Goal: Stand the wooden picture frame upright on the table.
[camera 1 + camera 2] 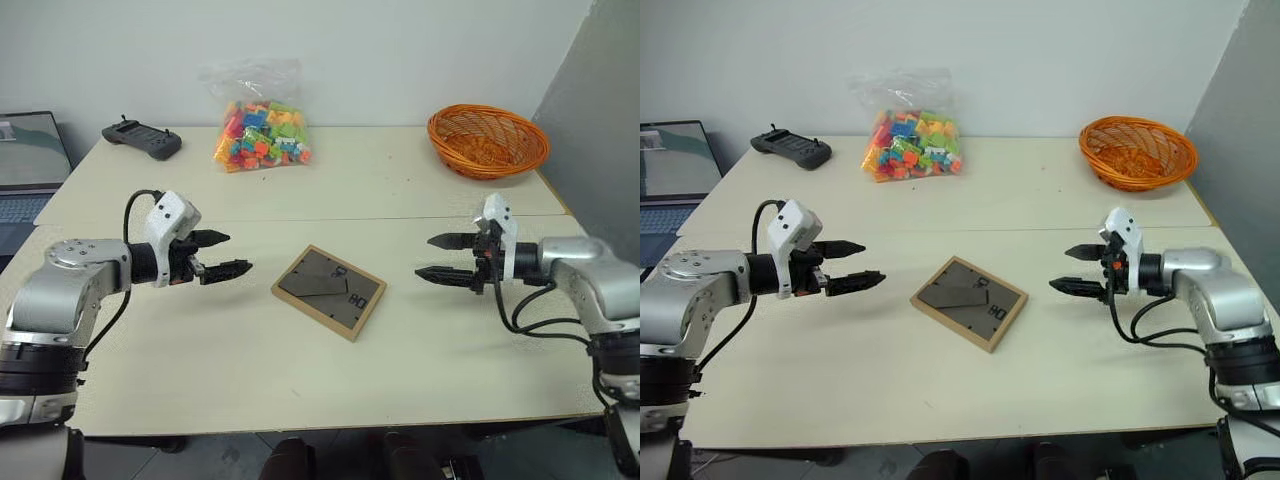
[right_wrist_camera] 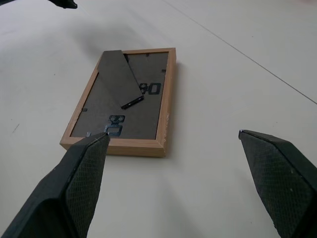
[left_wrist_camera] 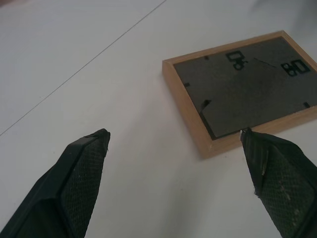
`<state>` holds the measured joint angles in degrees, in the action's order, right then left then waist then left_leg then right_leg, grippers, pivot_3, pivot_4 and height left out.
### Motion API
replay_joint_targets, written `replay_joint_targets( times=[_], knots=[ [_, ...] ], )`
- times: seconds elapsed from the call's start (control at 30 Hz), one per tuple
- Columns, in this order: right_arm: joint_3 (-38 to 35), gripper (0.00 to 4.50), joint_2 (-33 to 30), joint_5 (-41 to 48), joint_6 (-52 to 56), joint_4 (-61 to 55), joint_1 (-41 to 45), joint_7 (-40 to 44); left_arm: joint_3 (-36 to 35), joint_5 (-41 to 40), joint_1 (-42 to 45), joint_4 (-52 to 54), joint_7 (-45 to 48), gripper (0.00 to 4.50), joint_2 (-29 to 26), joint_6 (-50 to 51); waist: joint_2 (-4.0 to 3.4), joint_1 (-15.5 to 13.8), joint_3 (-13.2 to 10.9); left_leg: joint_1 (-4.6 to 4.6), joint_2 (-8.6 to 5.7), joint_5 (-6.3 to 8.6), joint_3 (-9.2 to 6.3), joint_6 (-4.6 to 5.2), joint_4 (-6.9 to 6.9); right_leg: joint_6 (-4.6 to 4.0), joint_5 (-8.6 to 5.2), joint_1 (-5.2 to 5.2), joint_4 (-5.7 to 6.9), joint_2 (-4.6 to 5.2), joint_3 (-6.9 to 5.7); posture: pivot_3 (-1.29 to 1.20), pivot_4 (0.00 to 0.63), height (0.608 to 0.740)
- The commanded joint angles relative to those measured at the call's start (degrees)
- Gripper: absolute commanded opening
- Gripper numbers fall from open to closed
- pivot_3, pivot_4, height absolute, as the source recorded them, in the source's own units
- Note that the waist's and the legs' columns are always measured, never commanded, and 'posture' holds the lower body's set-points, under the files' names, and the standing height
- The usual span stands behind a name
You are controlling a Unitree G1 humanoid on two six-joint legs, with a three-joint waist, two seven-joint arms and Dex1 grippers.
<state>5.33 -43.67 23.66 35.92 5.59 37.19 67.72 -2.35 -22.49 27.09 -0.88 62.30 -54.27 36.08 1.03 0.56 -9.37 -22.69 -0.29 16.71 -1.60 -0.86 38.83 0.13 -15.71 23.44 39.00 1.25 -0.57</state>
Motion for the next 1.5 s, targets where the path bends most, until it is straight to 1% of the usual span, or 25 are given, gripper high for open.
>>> replay_joint_targets(
  times=[0.03,0.13,0.23,0.37,0.4,0.47,0.53,0.6,0.63,0.8,0.87,0.97,1.0,1.03,1.1,1.37,1.5],
  knots=[
    [1.1,4.44,0.9,-2.0,-2.9,2.9,2.4,1.0,-0.7,1.3,-0.4,1.4,-0.5,4.5,-0.5,-2.4,0.0,0.0,0.0,-0.01,0.0,0.0,0.0,0.0,0.0,0.0,0.0,0.0,0.0,0.0,0.0,0.0,0.15,0.74],
    [1.2,4.44,1.9,-3.2,-4.6,4.7,3.2,0.5,-1.4,0.7,0.1,2.3,-2.6,4.5,0.7,-0.4,0.0,-0.1,0.0,-0.1,0.01,0.0,0.03,0.0,0.04,0.0,0.0,0.09,0.01,0.01,0.03,0.0,0.15,0.74],
    [1.8,4.44,3.0,-5.0,-6.7,6.9,3.0,-0.7,0.0,2.2,0.5,1.7,-3.3,4.5,0.9,-0.9,0.0,-0.2,0.0,-0.12,0.01,0.0,0.02,0.0,0.07,0.0,0.0,0.1,0.02,0.02,0.02,0.0,0.15,0.74],
    [2.2,4.44,4.6,-6.6,-8.6,9.6,4.0,-0.8,0.6,1.3,-0.6,1.8,-0.5,4.5,-0.1,0.0,0.0,-0.2,0.0,-0.12,0.0,0.0,0.04,-0.01,0.07,0.0,0.0,0.09,0.03,0.03,0.03,0.0,0.15,0.74],
    [2.2,4.48,5.2,-7.2,-9.0,10.8,4.7,-1.3,0.5,0.5,-1.0,2.3,0.5,4.32,-0.2,0.9,0.0,-0.2,0.0,-0.12,0.0,0.0,0.04,-0.01,0.07,0.0,0.0,0.1,0.03,0.03,0.03,0.0,0.15,0.74],
    [1.9,4.09,6.6,-7.7,-8.7,13.1,6.3,-2.2,0.6,-0.1,-2.0,3.1,2.4,4.02,-0.4,0.9,0.0,-0.2,0.0,-0.11,0.0,-0.01,0.05,-0.01,0.07,-0.01,0.0,0.11,0.04,0.03,0.03,0.0,0.15,0.74],
    [2.6,3.65,7.9,-9.2,-10.4,15.7,7.8,-3.0,1.2,0.5,-2.6,2.8,2.5,3.53,0.2,0.1,0.0,-0.1,0.0,-0.1,0.0,-0.01,0.07,-0.01,0.06,-0.01,0.0,0.11,0.05,0.03,0.06,0.0,0.15,0.74],
    [3.9,3.12,10.1,-11.7,-12.7,18.9,8.8,-5.2,2.5,1.7,-3.8,2.4,1.6,3.07,2.0,-1.4,0.0,-0.1,0.0,-0.1,0.01,-0.01,0.05,-0.01,0.06,-0.01,0.0,0.12,0.05,0.02,0.03,0.0,0.15,0.74],
    [4.3,2.95,11.0,-12.7,-13.6,20.2,9.1,-6.0,3.1,2.4,-4.2,2.3,1.0,2.91,2.8,-2.1,-0.01,-0.1,0.0,-0.08,0.01,-0.01,0.06,-0.01,0.05,-0.01,0.0,0.11,0.04,0.02,0.03,0.0,0.15,0.74],
    [5.7,1.73,15.8,-16.0,-15.5,26.1,10.4,-9.2,5.7,5.6,-5.8,1.2,-2.2,1.85,7.2,-5.4,-0.01,-0.1,0.0,-0.12,0.0,-0.01,0.09,-0.02,0.07,-0.01,0.01,0.13,0.06,0.03,0.07,0.0,0.15,0.74],
    [6.5,1.33,17.1,-17.4,-16.6,27.2,10.7,-9.8,6.8,6.1,-5.8,0.9,-1.9,1.47,8.0,-5.8,-0.01,-0.2,0.0,-0.15,0.0,-0.01,0.08,-0.02,0.08,-0.01,0.01,0.14,0.05,0.05,0.05,0.0,0.15,0.74],
    [7.3,0.54,18.4,-18.4,-17.1,27.0,10.6,-9.7,8.3,7.4,-5.1,-1.0,-1.8,0.78,9.3,-7.1,-0.01,-0.2,0.0,-0.13,-0.01,-0.01,0.1,-0.02,0.09,-0.01,0.01,0.14,0.07,0.05,0.07,0.0,0.15,0.74],
    [7.7,0.33,18.7,-18.5,-17.1,26.3,10.2,-8.8,8.9,8.0,-4.8,-1.9,-1.7,0.62,9.7,-7.8,-0.02,-0.2,0.0,-0.13,-0.01,-0.01,0.08,-0.02,0.09,-0.01,0.01,0.14,0.07,0.05,0.06,0.0,0.15,0.74],
    [7.9,0.06,18.8,-18.5,-17.1,25.8,9.8,-8.2,9.3,8.4,-4.5,-2.5,-1.5,0.35,10.0,-8.2,-0.01,-0.2,0.0,-0.13,-0.01,-0.01,0.08,-0.02,0.09,-0.01,0.01,0.14,0.07,0.05,0.06,0.0,0.15,0.74],
    [8.6,0.0,19.0,-18.1,-16.2,22.9,8.1,-6.6,10.5,9.5,-3.5,-4.5,-1.6,0.04,11.3,-9.6,-0.01,-0.1,0.0,-0.13,-0.01,-0.01,0.09,-0.02,0.09,-0.01,0.01,0.14,0.07,0.05,0.06,0.0,0.15,0.74],
    [11.5,0.0,18.8,-16.4,-9.8,8.0,2.0,-3.0,13.3,14.0,1.8,-10.7,-2.4,0.04,14.6,-12.4,-0.02,-0.5,0.0,-0.1,-0.04,-0.01,0.01,-0.02,0.12,-0.01,0.01,0.09,0.12,0.06,0.0,0.0,0.15,0.74],
    [12.7,0.0,19.2,-16.5,-7.9,5.7,1.7,-2.3,14.2,15.6,5.2,-13.7,-2.2,0.04,16.8,-13.7,-0.02,-0.4,0.0,-0.08,-0.05,-0.01,0.0,-0.02,0.12,-0.01,0.01,0.09,0.14,0.05,-0.01,0.0,0.15,0.74]
  ],
)
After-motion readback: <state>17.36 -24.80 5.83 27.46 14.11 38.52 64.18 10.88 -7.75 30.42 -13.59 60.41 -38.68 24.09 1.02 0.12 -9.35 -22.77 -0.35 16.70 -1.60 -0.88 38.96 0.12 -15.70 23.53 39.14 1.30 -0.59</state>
